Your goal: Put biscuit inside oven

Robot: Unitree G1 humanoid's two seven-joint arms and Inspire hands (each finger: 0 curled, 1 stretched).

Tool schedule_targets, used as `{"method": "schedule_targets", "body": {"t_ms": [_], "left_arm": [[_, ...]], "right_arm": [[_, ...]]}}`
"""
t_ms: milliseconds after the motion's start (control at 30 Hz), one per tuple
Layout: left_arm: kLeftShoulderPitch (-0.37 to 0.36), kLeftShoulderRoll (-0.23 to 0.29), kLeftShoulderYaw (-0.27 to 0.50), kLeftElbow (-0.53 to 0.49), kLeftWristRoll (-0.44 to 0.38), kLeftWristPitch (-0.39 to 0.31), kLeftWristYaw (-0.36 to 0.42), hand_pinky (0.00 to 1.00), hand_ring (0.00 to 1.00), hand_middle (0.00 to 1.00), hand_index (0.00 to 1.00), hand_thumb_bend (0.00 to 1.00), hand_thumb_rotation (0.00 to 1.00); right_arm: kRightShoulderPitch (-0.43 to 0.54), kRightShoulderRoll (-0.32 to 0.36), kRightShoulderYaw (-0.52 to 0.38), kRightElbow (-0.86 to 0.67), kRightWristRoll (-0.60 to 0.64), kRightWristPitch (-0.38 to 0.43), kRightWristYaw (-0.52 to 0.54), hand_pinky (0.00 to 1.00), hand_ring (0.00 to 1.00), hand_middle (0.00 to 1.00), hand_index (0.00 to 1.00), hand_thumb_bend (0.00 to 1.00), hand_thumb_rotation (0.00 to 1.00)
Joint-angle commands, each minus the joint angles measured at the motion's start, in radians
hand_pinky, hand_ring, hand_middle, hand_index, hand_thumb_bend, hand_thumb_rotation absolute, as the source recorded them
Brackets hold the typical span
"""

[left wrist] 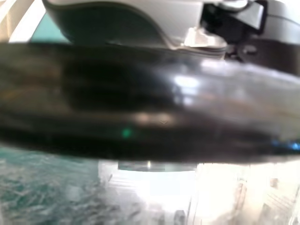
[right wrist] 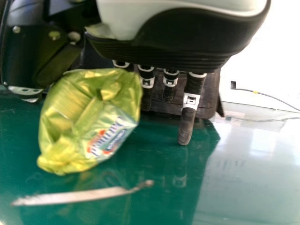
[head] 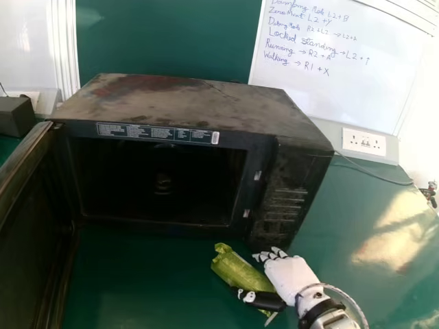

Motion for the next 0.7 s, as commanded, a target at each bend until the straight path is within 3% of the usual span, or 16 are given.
{"method": "schedule_targets", "body": {"t_ms": [0, 400, 667], "left_arm": [[0.001, 0.005, 0.008, 0.006, -0.008, -0.013, -0.009, 0.72, 0.74, 0.81, 0.78, 0.87, 0.52], [0.005, 0.003, 0.009, 0.005, -0.02, -0.019, -0.029, 0.72, 0.74, 0.82, 0.79, 0.84, 0.54], [0.017, -0.008, 0.001, -0.012, -0.026, -0.017, -0.028, 0.73, 0.76, 0.84, 0.82, 0.8, 0.54]], "right_arm": [[0.01, -0.026, -0.013, 0.011, 0.016, -0.017, 0.004, 0.52, 0.86, 0.96, 0.91, 0.85, 0.24], [0.0, -0.072, -0.007, 0.002, 0.017, -0.061, 0.03, 0.53, 0.87, 0.96, 0.92, 0.85, 0.27], [-0.077, -0.1, 0.015, 0.019, 0.053, -0.081, 0.175, 0.53, 0.87, 0.96, 0.93, 0.85, 0.27]]}}
